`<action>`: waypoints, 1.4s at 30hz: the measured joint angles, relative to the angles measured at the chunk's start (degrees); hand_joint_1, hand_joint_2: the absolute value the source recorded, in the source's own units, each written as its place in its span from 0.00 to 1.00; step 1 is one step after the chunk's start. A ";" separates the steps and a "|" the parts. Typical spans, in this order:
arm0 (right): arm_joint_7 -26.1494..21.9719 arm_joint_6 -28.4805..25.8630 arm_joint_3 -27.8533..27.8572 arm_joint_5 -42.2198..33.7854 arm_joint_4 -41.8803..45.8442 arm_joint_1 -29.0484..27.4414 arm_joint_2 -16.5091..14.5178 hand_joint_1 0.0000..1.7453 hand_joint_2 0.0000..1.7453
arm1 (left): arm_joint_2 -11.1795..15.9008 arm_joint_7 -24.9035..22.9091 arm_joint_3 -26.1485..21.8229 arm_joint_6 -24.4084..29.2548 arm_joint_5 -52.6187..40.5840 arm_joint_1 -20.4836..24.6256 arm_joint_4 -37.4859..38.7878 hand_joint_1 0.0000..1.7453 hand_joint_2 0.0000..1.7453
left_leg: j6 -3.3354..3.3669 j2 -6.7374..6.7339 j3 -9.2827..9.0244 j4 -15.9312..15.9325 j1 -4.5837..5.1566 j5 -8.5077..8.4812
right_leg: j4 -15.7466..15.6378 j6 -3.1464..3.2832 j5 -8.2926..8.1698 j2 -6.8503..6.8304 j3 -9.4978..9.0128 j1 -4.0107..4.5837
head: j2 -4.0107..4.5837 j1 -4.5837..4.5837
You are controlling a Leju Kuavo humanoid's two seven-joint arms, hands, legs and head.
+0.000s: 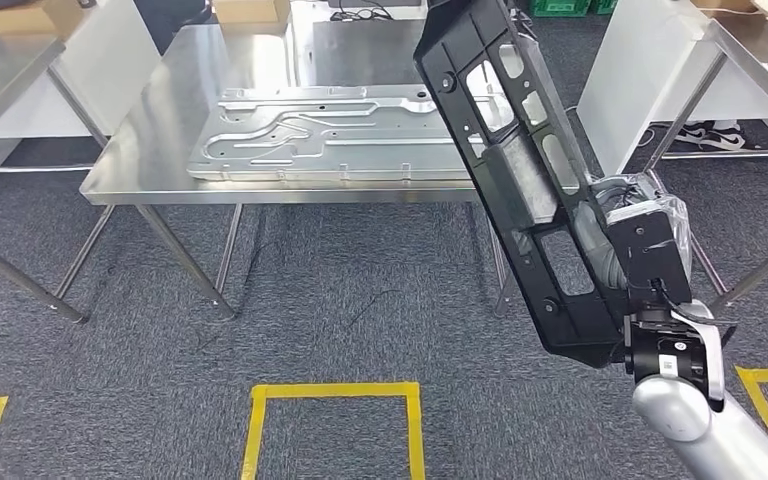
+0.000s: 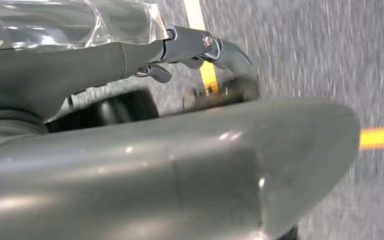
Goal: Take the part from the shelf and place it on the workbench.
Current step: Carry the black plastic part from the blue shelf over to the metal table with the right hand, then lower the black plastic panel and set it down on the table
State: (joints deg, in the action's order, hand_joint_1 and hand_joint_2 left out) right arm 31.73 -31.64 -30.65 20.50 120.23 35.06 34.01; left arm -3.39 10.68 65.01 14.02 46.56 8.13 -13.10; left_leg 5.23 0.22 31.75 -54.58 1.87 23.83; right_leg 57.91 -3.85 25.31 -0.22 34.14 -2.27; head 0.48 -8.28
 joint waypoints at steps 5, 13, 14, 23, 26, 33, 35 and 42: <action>-0.28 -0.73 0.28 -0.02 0.05 0.52 0.34 1.00 1.00 | -0.23 -0.11 0.23 -0.09 -0.16 -0.06 0.01 0.00 0.00 | 0.05 0.08 -1.11 1.60 -0.16 -0.95 | 13.66 -0.32 6.80 0.20 6.20 0.56 | 0.00 0.34; -1.40 -3.84 0.50 -0.35 0.05 0.95 0.29 1.00 1.00 | -0.31 -0.52 0.69 -0.16 -0.48 0.13 0.01 0.00 0.00 | -0.97 0.62 -0.79 0.03 0.27 0.40 | -1.63 0.45 -0.70 0.41 -0.96 0.53 | 0.00 0.37; -1.50 -4.10 0.51 -0.35 0.05 0.97 0.28 1.00 1.00 | -0.28 -0.58 0.75 -0.18 -0.50 0.14 0.01 0.00 0.00 | -1.06 0.62 -0.73 -0.06 0.22 0.49 | -1.64 0.71 -0.71 0.35 -0.96 0.43 | 0.01 0.36; -1.76 -5.22 0.61 -0.73 0.05 1.20 0.28 1.00 1.00 | -0.08 -0.65 0.85 -0.16 -0.46 0.22 0.01 0.00 0.00 | -3.67 0.26 6.91 -14.51 -1.75 5.10 | -1.78 1.47 -0.46 0.09 -1.48 -0.09 | 0.00 0.38; -1.76 -5.52 0.70 -0.76 0.07 1.28 0.28 1.00 1.00 | -0.02 -0.65 0.85 -0.16 -0.47 0.31 0.01 0.00 0.00 | -3.09 0.07 1.50 -2.39 -1.53 0.05 | -1.85 0.97 -0.25 0.11 -1.79 0.00 | 0.00 0.39; -1.75 -6.01 0.97 -0.74 0.18 1.25 0.32 1.00 1.00 | -0.02 -0.60 0.87 -0.22 -0.38 0.37 0.01 0.00 0.00 | -0.90 0.12 -0.23 0.57 -1.12 -0.78 | 4.35 -0.58 3.74 0.17 0.85 -0.09 | 0.00 0.68; -1.74 -6.07 1.03 -0.74 0.20 1.15 0.34 1.00 1.00 | -0.05 -0.60 0.89 -0.29 -0.38 0.37 0.01 0.00 0.00 | -0.51 0.16 -0.24 0.55 -0.96 -0.72 | 12.43 -0.62 7.07 0.21 4.89 0.19 | 0.00 0.74; -1.72 -6.11 1.16 -0.76 0.27 1.14 0.35 1.00 1.00 | -0.11 -0.61 0.99 -0.41 -0.50 0.41 0.01 0.00 0.00 | -1.16 0.56 -0.72 -0.24 -0.29 0.69 | -0.93 -0.23 -0.55 0.31 -0.82 0.21 | 0.00 0.76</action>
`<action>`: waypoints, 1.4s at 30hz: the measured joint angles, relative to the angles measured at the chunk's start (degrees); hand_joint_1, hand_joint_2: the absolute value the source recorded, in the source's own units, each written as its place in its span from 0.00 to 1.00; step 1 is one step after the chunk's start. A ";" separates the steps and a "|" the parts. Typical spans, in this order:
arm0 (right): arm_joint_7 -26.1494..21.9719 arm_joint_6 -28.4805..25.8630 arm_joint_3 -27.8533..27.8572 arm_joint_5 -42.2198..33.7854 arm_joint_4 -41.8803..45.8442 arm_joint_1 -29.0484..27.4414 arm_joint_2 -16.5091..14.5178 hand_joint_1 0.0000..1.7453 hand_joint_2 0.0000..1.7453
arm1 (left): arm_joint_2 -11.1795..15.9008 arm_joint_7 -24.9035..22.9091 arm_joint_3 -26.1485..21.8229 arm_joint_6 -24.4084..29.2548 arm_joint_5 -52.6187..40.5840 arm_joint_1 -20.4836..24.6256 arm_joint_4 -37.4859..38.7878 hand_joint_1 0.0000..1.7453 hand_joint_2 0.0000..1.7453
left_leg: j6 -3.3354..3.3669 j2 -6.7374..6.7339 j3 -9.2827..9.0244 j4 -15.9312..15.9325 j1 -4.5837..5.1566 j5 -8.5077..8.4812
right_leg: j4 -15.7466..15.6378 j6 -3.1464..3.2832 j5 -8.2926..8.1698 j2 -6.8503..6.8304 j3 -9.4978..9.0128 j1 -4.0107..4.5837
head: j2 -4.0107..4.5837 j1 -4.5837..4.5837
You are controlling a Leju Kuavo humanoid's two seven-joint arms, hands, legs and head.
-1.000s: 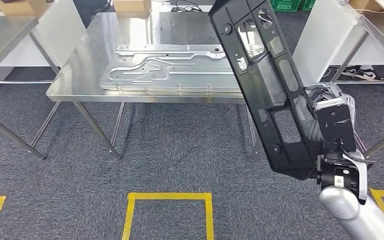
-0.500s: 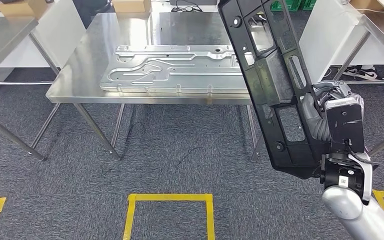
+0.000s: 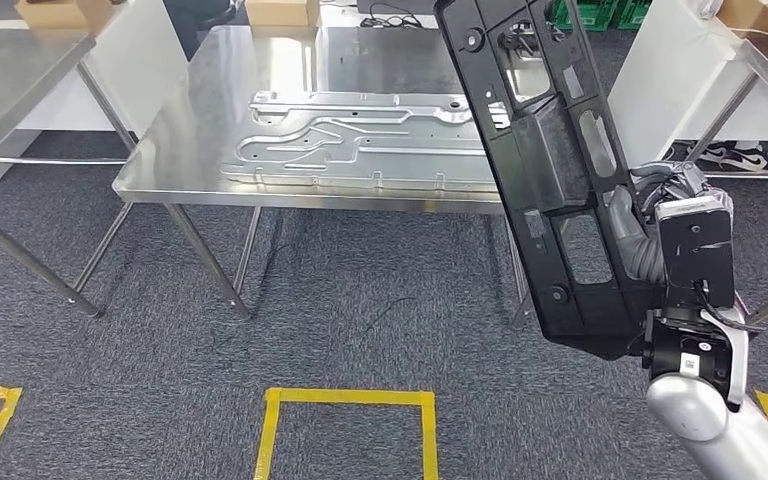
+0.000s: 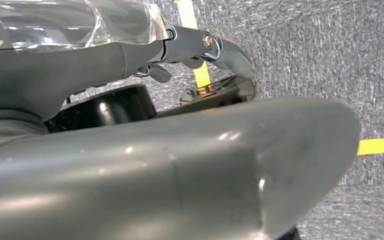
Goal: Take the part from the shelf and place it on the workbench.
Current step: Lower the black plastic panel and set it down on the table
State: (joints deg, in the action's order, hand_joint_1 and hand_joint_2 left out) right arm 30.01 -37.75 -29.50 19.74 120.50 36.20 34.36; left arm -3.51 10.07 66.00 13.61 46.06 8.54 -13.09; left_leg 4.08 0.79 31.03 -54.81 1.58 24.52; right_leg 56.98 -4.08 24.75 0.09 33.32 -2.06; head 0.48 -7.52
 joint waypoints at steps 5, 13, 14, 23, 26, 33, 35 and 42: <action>0.02 -0.01 0.20 0.02 0.05 0.24 0.00 1.00 1.00 | 0.09 -0.02 0.13 -0.17 -0.37 0.04 0.00 0.00 0.00 | -1.18 -0.09 1.26 -3.14 -0.15 2.08 | -0.69 1.47 0.48 0.04 -0.71 -0.22 | 0.00 -0.04; 0.23 -0.16 0.30 0.33 0.07 0.32 0.00 1.00 1.00 | 0.15 -0.04 0.17 -0.23 -0.49 0.00 0.00 0.00 0.00 | -1.95 -0.32 7.22 -8.71 -1.24 -0.44 | -0.79 1.39 2.71 0.03 -3.45 -0.35 | 0.00 -0.05; 0.25 -0.19 0.32 0.42 0.07 0.34 0.00 1.00 1.00 | 0.15 -0.03 0.17 -0.25 -0.50 0.02 0.00 0.00 0.00 | -1.53 -0.37 5.60 -4.89 -1.03 -2.03 | -0.88 1.13 3.08 0.05 -3.91 -0.27 | 0.00 -0.05; 0.71 -0.33 0.69 0.69 0.29 0.27 0.09 1.00 1.00 | 0.07 0.03 0.22 -0.51 -0.64 0.12 0.00 0.00 0.00 | 1.52 -0.30 0.51 0.43 -0.39 -1.03 | 10.32 -0.44 7.60 -0.01 1.03 0.10 | 0.00 0.48; 0.89 -0.39 0.73 0.69 0.32 -0.17 0.09 1.00 1.00 | -0.01 0.03 0.25 -0.63 -0.66 -0.13 0.00 0.00 0.00 | 1.76 -0.06 -1.17 0.40 -0.12 0.37 | 14.73 -0.49 7.80 -0.01 6.07 0.39 | 0.00 0.53; 1.08 -0.67 0.91 0.80 0.39 -0.39 0.12 1.00 1.00 | 0.00 -0.01 0.27 -0.78 -0.74 -0.03 0.00 0.00 0.00 | 0.36 0.10 -4.38 -0.01 0.33 3.92 | -0.63 1.28 -2.19 0.01 2.50 0.70 | -0.02 0.72; 1.10 -0.75 1.04 0.85 0.45 -0.40 0.16 1.00 1.00 | 0.01 0.03 0.29 -0.78 -0.77 0.02 -0.01 0.00 0.00 | -0.25 0.02 -3.63 -2.10 0.25 4.23 | -0.72 1.87 -1.85 0.02 1.91 0.42 | -0.02 0.74; 1.11 -0.90 1.21 0.87 0.54 -0.56 0.17 1.00 1.00 | 0.14 0.10 0.27 -0.76 -0.74 0.05 0.00 0.00 0.00 | -2.34 -0.27 8.39 -15.86 -1.19 7.36 | -0.81 2.01 1.11 0.08 -1.57 0.04 | -0.02 0.75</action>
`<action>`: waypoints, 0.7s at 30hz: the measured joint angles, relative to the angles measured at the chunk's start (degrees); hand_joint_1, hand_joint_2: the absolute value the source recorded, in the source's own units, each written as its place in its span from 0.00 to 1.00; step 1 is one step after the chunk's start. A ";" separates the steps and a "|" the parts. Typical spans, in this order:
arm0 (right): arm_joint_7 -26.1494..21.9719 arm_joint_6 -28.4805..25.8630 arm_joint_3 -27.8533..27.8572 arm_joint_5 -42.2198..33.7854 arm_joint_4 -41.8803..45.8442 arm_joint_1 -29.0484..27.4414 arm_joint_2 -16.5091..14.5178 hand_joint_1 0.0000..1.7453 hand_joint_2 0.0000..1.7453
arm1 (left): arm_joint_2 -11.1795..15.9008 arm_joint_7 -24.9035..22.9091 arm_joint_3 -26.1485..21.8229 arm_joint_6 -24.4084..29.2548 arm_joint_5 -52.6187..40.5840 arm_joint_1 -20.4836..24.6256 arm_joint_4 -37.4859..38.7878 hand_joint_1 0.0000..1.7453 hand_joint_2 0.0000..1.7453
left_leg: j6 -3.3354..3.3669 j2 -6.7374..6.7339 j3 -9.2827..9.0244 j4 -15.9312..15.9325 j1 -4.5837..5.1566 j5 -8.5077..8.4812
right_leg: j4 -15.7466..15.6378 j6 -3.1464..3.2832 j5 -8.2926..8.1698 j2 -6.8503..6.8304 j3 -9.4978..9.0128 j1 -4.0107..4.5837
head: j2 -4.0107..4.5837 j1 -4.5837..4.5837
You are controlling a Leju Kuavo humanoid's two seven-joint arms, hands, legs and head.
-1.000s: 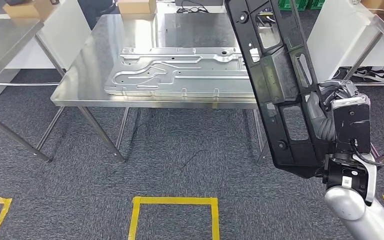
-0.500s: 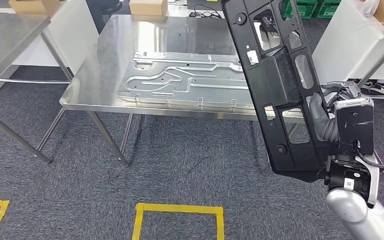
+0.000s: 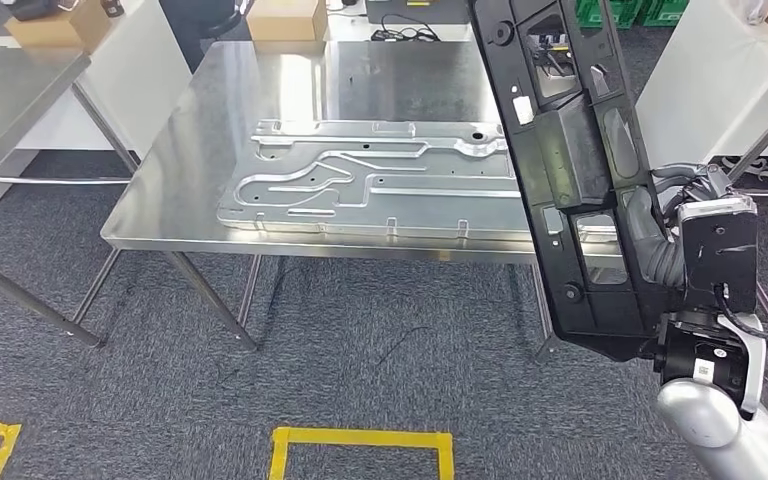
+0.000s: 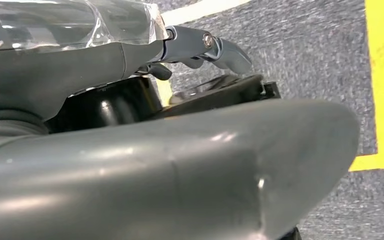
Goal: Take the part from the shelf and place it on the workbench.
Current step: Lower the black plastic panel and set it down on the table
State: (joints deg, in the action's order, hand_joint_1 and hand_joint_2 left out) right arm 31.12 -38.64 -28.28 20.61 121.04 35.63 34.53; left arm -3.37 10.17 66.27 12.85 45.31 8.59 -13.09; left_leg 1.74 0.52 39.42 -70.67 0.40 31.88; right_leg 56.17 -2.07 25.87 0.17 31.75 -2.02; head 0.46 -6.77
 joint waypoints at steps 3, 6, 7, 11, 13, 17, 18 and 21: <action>-0.01 -0.02 0.01 -0.01 -0.01 0.07 -0.01 1.00 1.00 | 0.03 -0.02 0.01 -0.06 0.02 -0.12 0.00 0.00 0.00 | 1.18 -0.06 -2.60 11.26 0.48 -8.26 | -0.26 -0.50 1.57 0.00 -2.19 -0.04 | 0.00 -0.02; 0.03 -0.14 0.05 -0.01 0.00 0.04 -0.02 1.00 1.00 | 0.08 -0.04 0.02 -0.18 0.04 -0.32 0.01 0.00 0.00 | 2.53 -0.05 -3.89 15.44 1.25 -9.86 | -0.66 -1.64 1.84 0.00 -3.21 -0.11 | 0.00 -0.01; 0.04 -0.17 0.10 -0.01 0.01 -0.01 0.03 1.00 1.00 | 0.06 -0.03 0.02 -0.21 0.04 -0.42 0.02 0.00 0.00 | 2.98 0.00 -4.62 15.95 1.17 -10.01 | -0.53 -2.03 1.80 -0.03 -3.42 -0.18 | -0.01 0.00; 0.01 -0.29 0.37 -0.01 0.05 0.08 0.27 1.00 1.00 | -0.02 -0.01 0.02 -0.38 0.04 -0.30 0.02 0.00 0.00 | 4.48 0.17 -7.37 16.89 0.99 -9.59 | 8.37 -2.21 4.53 -0.05 0.57 -0.07 | -0.01 0.52; 0.02 -0.33 0.49 -0.02 0.07 -0.02 0.33 1.00 1.00 | -0.03 -0.01 0.02 -0.50 0.05 -0.30 0.02 0.00 0.00 | 4.78 0.32 -8.33 16.89 1.16 -8.68 | 14.56 -2.28 7.49 -0.05 5.23 0.13 | 0.00 0.63; 0.07 -0.34 0.57 -0.04 0.06 -0.20 0.38 1.00 1.00 | -0.10 -0.01 0.02 -0.58 0.03 -0.53 0.02 0.00 0.00 | 4.61 0.64 -11.43 16.91 1.63 -6.12 | 7.11 -2.04 2.11 -0.10 6.07 0.51 | 0.00 0.70; 0.06 -0.35 0.62 -0.04 0.06 -0.19 0.39 1.00 1.00 | -0.15 -0.03 0.02 -0.62 0.00 -0.51 0.02 0.00 0.00 | 4.47 0.65 -12.16 16.83 1.79 -5.43 | 3.41 -1.72 -0.92 -0.09 5.32 0.73 | -0.01 0.69; 0.11 -0.42 0.84 -0.16 0.09 -0.08 0.47 1.00 1.00 | -0.30 -0.09 0.02 -0.66 -0.08 -0.33 0.01 0.00 0.00 | 3.68 0.63 -13.22 16.57 2.15 -4.10 | -1.12 -0.75 -4.44 0.04 4.29 1.29 | -0.02 0.70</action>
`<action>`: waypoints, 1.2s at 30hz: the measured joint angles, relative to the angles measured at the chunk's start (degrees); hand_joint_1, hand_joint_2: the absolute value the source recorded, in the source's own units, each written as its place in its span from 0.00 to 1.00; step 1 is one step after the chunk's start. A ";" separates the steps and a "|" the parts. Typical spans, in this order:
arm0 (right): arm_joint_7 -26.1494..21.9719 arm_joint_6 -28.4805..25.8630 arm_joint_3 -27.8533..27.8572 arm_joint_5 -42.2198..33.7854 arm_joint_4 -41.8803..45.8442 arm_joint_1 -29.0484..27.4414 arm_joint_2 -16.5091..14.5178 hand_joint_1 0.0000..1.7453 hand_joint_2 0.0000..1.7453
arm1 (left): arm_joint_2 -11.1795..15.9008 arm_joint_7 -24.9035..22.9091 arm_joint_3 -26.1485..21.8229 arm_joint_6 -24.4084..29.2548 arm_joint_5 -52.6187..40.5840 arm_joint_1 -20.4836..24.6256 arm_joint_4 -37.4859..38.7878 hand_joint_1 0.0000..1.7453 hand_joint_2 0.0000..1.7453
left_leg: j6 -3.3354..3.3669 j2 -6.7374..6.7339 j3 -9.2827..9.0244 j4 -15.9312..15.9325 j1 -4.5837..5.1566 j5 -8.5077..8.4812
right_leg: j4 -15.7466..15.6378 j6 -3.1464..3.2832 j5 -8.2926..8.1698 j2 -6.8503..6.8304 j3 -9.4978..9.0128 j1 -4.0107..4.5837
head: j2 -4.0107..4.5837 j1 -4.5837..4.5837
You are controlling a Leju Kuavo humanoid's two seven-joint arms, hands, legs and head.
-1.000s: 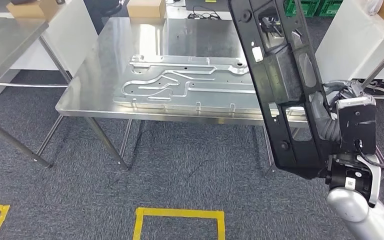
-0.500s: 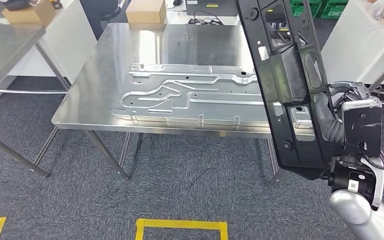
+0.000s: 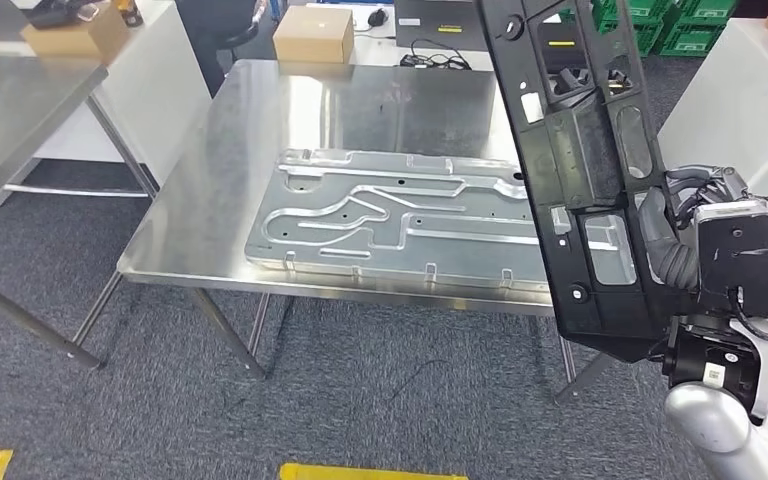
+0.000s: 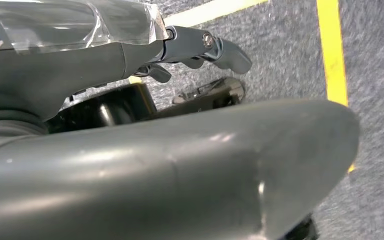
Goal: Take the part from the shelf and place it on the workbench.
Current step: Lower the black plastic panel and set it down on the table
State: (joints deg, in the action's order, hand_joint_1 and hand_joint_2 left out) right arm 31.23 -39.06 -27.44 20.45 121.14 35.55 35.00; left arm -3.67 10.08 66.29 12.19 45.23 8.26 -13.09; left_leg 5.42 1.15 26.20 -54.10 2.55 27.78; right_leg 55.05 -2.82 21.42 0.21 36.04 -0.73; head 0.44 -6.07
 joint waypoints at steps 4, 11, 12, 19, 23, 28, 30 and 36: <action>0.01 -0.02 0.28 -0.04 0.15 0.25 0.15 1.00 1.00 | 0.05 0.08 0.01 0.01 -0.01 0.28 0.00 0.00 0.00 | -1.49 -0.16 2.66 -6.15 -0.34 1.21 | -0.28 1.06 1.12 0.05 -1.94 -0.78 | 0.00 0.06; 0.04 -0.04 0.36 -0.05 0.19 0.23 0.19 1.00 1.00 | 0.31 0.18 -0.02 0.17 -0.01 0.43 0.02 0.00 0.00 | -4.20 -0.38 11.25 -10.35 -2.69 1.04 | -0.36 0.02 5.29 0.10 -6.76 -1.90 | 0.00 0.01; 0.04 -0.06 0.36 -0.06 0.19 0.23 0.19 1.00 1.00 | 0.36 0.17 -0.02 0.16 -0.01 0.32 0.03 0.00 0.00 | -4.16 -0.49 10.48 -6.46 -2.69 -2.16 | -0.34 -0.35 5.95 0.11 -7.64 -2.00 | 0.00 0.01; 0.15 -0.27 0.72 -0.04 0.30 0.32 0.39 1.00 1.00 | 0.36 0.04 -0.01 -0.02 -0.16 0.29 0.08 0.00 0.00 | -1.01 -0.64 7.21 -0.94 -2.19 -5.02 | 4.21 -2.32 7.43 0.10 -7.04 -2.12 | 0.00 0.32; 0.35 -0.38 1.00 -0.03 0.37 0.23 0.46 1.00 1.00 | 0.22 0.13 0.00 -0.04 -0.23 0.24 0.08 0.00 0.00 | 0.08 -0.39 4.82 -0.80 -1.88 -2.93 | 17.13 -2.14 12.45 0.05 2.62 -1.40 | 0.00 0.52; 0.64 -0.56 1.18 0.10 0.37 0.04 0.59 1.00 1.00 | 0.17 0.21 0.00 -0.03 -0.79 0.16 0.07 0.00 0.00 | -0.31 0.00 0.20 -0.83 -1.24 0.81 | 4.39 -0.84 2.72 -0.04 2.11 -0.66 | 0.00 0.53; 0.71 -0.65 1.37 0.11 0.42 -0.01 0.72 1.00 1.00 | 0.14 0.33 0.01 -0.01 -0.92 0.26 0.06 0.00 0.00 | -0.89 -0.01 -0.76 -0.72 -0.93 1.96 | 1.34 -0.24 -0.04 -0.01 1.44 -0.32 | -0.01 0.59; 0.63 -0.71 1.90 0.21 0.77 -0.08 0.89 1.00 1.00 | 0.13 1.74 0.06 0.29 -1.61 0.67 0.06 0.00 0.00 | -3.00 -0.23 5.23 -12.42 -1.51 4.18 | 0.99 1.32 2.33 0.23 -1.72 -0.84 | 0.00 0.77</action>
State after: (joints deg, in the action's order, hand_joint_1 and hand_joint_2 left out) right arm 31.87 -39.77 -25.54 20.67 121.90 35.47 35.89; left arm -3.54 11.82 66.35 12.48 43.62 8.93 -13.03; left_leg 2.43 0.91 31.43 -66.52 1.04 31.96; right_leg 56.04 -1.50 23.75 0.44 34.32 -1.58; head 0.44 -5.30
